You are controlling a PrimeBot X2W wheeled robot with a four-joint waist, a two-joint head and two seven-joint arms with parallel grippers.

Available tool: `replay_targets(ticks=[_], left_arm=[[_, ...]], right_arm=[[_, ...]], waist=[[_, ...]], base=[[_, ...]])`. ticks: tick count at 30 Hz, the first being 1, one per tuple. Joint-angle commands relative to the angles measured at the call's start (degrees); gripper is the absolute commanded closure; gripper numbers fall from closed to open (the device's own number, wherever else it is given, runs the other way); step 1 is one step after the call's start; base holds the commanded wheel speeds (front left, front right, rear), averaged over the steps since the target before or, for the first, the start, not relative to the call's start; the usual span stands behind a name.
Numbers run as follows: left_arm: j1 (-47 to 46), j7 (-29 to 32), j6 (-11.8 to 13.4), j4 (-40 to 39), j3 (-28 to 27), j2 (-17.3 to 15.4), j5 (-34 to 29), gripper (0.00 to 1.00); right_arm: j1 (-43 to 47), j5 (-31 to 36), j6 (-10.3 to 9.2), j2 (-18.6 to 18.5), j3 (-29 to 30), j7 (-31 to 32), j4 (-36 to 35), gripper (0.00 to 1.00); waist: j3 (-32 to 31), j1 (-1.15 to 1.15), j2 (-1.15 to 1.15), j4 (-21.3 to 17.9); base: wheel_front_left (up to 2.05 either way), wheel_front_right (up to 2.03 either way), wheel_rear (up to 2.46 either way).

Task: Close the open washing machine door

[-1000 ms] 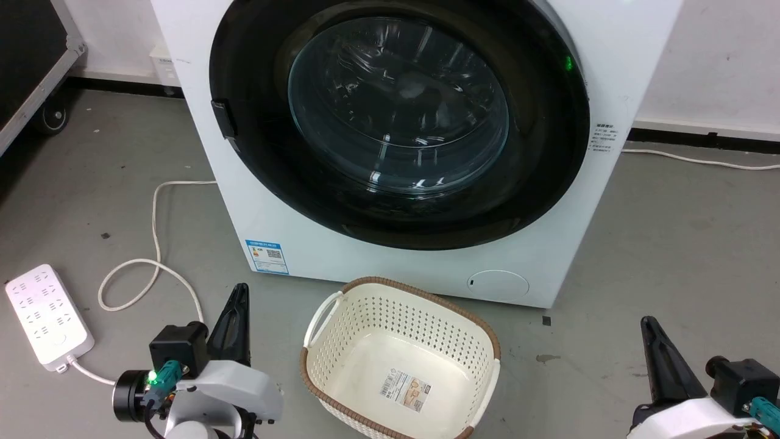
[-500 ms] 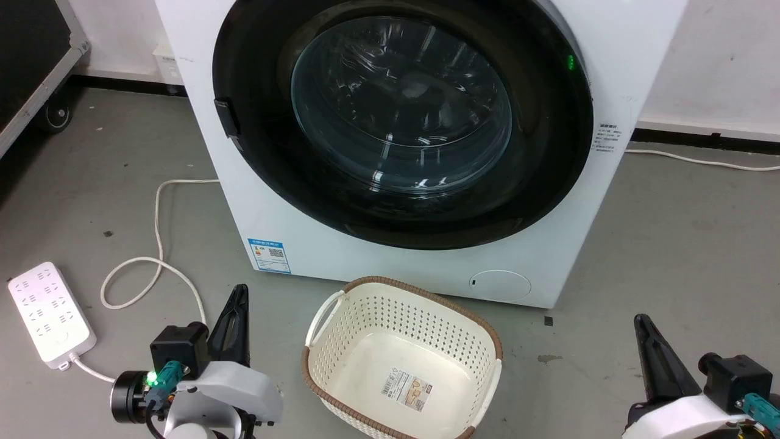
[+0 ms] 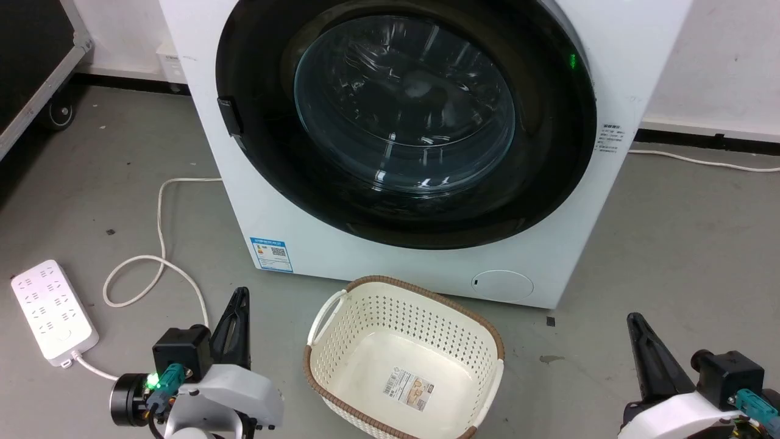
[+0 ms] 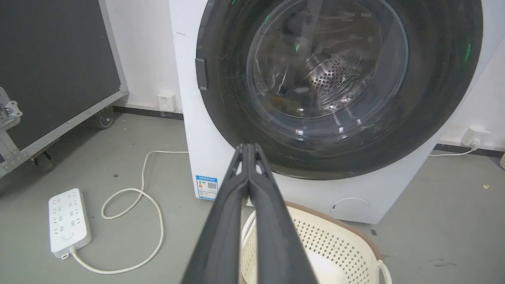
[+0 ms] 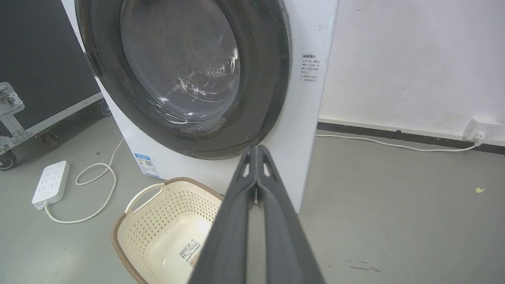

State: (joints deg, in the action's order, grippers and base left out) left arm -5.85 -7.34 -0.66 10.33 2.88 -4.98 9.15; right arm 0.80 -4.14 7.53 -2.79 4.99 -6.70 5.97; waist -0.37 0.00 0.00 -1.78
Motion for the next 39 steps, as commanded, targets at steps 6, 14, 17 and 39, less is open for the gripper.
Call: replay_targets(ticks=[6, 14, 17, 39], left_arm=[[1.08, 0.66, 0.26, -1.09, -0.38, 0.19, -1.16, 1.0], [1.59, 1.37, 0.3, -2.08, -0.65, 0.39, -2.01, 1.0], [1.78, 1.63, 0.32, -2.44, -0.75, 0.47, -2.32, 1.0], [3.17, 3.59, 0.44, -5.14, -1.48, 1.03, -4.66, 1.0]], right_arm=[[-0.31, 0.6, -0.02, -0.04, -0.55, 0.51, -0.85, 1.0], [-0.36, 0.97, -0.02, -0.04, -1.02, 1.17, -1.4, 1.0], [-0.38, 1.11, -0.02, -0.04, -1.2, 1.41, -1.6, 1.0], [-0.53, 2.15, -0.03, -0.06, -2.5, 3.22, -3.1, 1.0]], waist=[[0.03, 0.0, 0.0, 0.13], [0.06, 0.0, 0.0, 0.3], [0.08, 0.0, 0.0, 0.37], [0.18, 0.0, 0.0, 0.85]], base=[[0.0, 0.0, 0.0], [0.0, 0.0, 0.0], [0.0, 0.0, 0.0], [0.0, 0.0, 0.0]])
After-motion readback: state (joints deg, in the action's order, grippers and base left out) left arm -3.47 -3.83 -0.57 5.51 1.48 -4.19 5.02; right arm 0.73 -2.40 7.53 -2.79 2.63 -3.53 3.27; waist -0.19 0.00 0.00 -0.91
